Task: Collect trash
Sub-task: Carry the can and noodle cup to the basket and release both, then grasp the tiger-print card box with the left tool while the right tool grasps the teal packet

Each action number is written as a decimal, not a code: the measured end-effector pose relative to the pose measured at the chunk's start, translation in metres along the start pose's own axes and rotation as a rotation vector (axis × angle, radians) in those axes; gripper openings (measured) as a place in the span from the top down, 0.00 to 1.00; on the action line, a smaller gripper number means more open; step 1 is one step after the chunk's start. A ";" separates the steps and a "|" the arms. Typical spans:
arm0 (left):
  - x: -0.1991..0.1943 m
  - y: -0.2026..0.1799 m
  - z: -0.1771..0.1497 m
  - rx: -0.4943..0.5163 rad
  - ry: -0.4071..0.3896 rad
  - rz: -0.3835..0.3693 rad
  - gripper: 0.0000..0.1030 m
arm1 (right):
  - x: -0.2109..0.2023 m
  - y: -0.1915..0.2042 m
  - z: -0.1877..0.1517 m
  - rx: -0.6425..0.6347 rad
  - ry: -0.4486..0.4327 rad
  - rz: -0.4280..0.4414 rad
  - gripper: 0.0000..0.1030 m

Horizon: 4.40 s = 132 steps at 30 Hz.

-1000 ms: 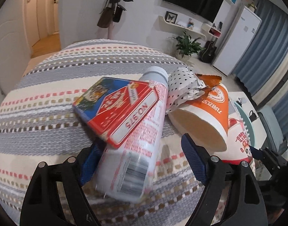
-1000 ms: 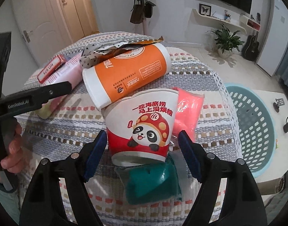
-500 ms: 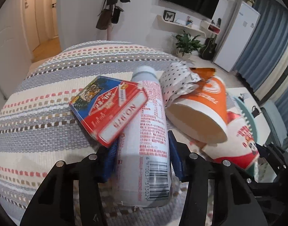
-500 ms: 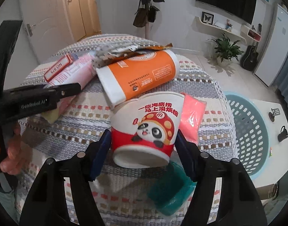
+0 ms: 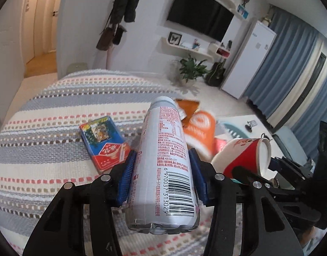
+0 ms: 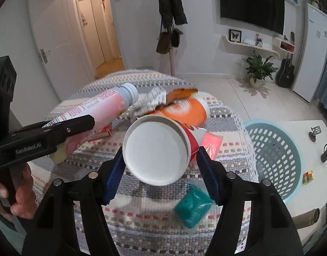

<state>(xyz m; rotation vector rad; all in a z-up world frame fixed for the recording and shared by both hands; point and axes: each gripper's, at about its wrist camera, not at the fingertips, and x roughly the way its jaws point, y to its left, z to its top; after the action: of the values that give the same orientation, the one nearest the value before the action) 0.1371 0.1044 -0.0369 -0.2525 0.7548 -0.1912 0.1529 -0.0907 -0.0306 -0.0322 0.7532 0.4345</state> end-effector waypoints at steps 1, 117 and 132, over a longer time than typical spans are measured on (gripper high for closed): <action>-0.004 -0.002 0.000 0.000 -0.009 -0.002 0.54 | -0.003 0.000 0.002 0.001 -0.008 0.001 0.39; 0.104 0.059 0.024 -0.130 0.130 0.279 0.25 | 0.020 -0.059 -0.083 0.196 0.221 0.052 0.28; 0.108 0.058 0.035 -0.105 0.093 0.323 0.37 | 0.042 -0.021 -0.068 0.056 0.187 -0.086 0.65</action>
<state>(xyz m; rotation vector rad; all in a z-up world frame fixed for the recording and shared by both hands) 0.2431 0.1369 -0.0990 -0.2188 0.8878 0.1434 0.1439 -0.1063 -0.1115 -0.0531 0.9443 0.3315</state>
